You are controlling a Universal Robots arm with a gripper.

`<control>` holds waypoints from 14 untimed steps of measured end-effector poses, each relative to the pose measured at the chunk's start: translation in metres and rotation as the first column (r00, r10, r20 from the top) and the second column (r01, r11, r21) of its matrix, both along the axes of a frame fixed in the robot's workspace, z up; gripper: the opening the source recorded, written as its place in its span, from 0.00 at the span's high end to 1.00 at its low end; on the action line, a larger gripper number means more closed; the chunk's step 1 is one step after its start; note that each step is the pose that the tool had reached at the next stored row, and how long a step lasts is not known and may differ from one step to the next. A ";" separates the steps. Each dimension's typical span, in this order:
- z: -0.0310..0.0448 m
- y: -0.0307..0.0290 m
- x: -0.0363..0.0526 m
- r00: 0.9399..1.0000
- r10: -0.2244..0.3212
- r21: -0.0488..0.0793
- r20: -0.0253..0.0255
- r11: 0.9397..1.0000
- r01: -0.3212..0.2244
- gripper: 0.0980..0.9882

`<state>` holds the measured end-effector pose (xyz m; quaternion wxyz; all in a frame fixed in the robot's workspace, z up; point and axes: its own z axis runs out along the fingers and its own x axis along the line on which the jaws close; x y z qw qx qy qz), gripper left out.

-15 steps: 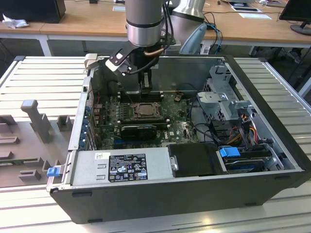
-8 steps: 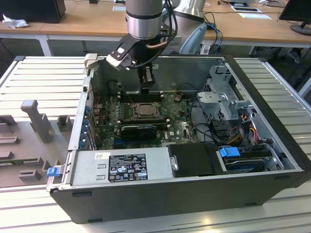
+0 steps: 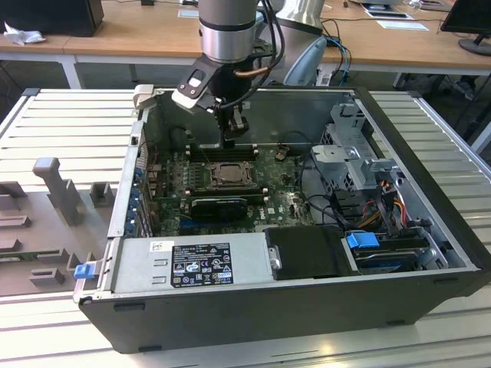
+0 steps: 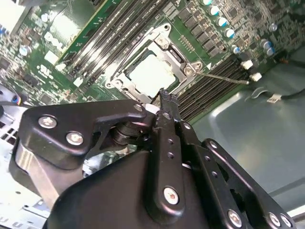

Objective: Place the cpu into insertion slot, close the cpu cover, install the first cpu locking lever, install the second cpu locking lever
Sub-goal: 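Install the first cpu locking lever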

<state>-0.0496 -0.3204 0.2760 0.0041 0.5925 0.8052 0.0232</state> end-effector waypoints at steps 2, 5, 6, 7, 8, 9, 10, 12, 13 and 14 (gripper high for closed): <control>-0.0002 0.0001 0.0000 0.998 0.067 0.000 0.000 0.998 -0.067 0.99; -0.0001 0.0000 0.0000 0.990 0.138 0.000 0.000 0.990 -0.138 0.99; -0.0001 0.0000 0.0000 0.989 0.149 0.000 0.000 0.989 -0.149 0.99; -0.0001 0.0000 0.0000 0.987 0.159 0.000 0.000 0.987 -0.159 0.99; -0.0001 0.0000 0.0000 0.985 0.170 0.000 0.000 0.985 -0.170 0.99; -0.0001 0.0000 0.0000 0.984 0.180 0.000 0.000 0.984 -0.180 0.99; -0.0001 0.0000 0.0000 0.981 0.195 0.000 0.000 0.981 -0.195 0.99; -0.0001 0.0000 0.0000 0.977 0.212 0.000 0.000 0.977 -0.212 0.99; -0.0001 0.0000 0.0000 0.974 0.225 0.000 0.000 0.974 -0.225 0.99; -0.0001 0.0000 0.0000 0.972 0.237 0.000 0.000 0.972 -0.237 0.99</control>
